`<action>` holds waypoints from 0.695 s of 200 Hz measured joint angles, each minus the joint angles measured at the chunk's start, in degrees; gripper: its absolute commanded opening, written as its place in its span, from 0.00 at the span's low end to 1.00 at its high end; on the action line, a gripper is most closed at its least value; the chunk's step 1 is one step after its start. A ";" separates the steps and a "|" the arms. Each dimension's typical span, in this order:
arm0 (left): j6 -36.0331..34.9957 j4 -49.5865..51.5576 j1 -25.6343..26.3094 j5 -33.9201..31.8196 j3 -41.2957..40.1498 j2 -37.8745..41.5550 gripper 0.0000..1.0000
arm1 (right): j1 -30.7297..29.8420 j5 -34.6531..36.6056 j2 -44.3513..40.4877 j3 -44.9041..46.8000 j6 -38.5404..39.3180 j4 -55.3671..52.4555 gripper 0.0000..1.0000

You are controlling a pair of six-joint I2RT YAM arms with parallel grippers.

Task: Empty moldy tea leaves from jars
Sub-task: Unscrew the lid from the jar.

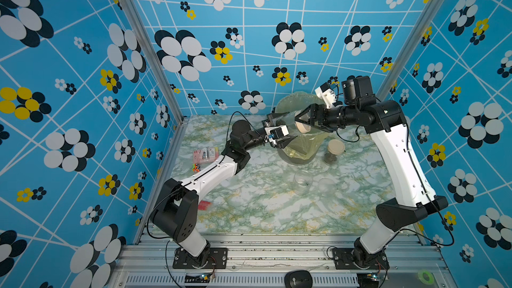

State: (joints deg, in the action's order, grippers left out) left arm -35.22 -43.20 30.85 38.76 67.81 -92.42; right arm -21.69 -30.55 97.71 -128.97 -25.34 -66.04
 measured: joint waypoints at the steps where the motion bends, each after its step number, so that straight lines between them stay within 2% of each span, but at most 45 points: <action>1: 0.00 0.00 0.00 0.00 0.00 0.00 0.39 | 0.00 0.00 0.00 0.00 0.00 0.00 0.81; 62: 0.00 0.48 0.00 0.00 0.15 0.00 0.39 | 0.11 -0.37 0.00 0.11 0.00 0.13 0.60; 139: 1.18 10.86 -0.52 2.86 4.37 2.08 0.39 | 0.90 -3.85 0.57 -2.29 2.95 -1.29 0.54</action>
State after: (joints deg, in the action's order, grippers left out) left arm -34.04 -32.34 30.33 41.63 72.18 -90.35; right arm -20.80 -34.39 98.28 -131.26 -22.39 -67.33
